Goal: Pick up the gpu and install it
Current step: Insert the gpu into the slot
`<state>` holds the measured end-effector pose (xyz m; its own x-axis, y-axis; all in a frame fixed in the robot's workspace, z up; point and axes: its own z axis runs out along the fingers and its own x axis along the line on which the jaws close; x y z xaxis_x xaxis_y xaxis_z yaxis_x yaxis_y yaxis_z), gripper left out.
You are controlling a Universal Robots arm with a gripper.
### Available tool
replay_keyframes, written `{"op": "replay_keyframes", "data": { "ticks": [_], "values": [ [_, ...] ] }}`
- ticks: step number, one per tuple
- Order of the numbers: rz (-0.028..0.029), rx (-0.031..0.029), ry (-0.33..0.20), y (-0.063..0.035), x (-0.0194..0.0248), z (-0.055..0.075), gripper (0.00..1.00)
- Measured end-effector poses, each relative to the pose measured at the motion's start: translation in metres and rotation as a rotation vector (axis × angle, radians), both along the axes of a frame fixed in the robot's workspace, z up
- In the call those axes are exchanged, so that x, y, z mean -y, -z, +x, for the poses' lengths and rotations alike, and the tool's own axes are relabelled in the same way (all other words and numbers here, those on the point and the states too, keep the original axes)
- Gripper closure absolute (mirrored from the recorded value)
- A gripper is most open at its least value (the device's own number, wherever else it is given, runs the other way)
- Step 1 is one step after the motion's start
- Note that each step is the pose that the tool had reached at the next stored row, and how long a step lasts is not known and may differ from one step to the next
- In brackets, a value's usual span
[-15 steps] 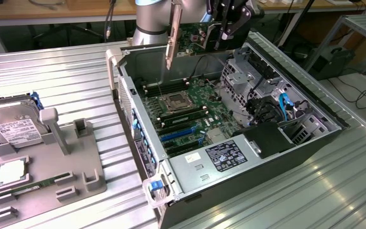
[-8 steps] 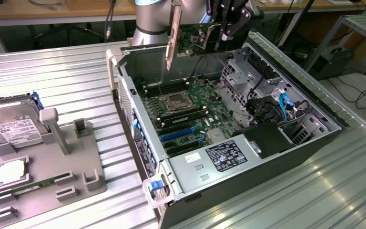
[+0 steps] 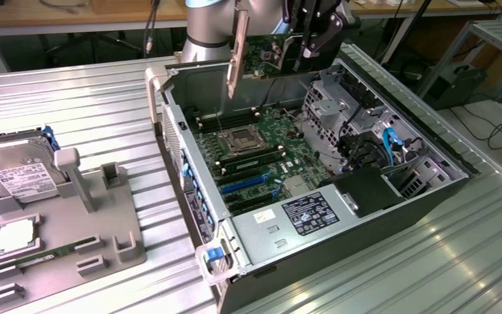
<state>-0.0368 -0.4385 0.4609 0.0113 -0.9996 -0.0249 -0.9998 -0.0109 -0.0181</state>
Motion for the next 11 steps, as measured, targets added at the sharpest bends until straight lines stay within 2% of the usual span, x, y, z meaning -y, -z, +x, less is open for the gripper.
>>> {"op": "replay_keyframes", "data": {
  "ticks": [7, 11],
  "values": [
    [-0.001, 0.0001, 0.001, 0.0093, 0.0001, 0.0, 0.72],
    [-0.0009, 0.0062, 0.001, 0.0156, 0.0001, 0.0, 0.72]
  ]
}}
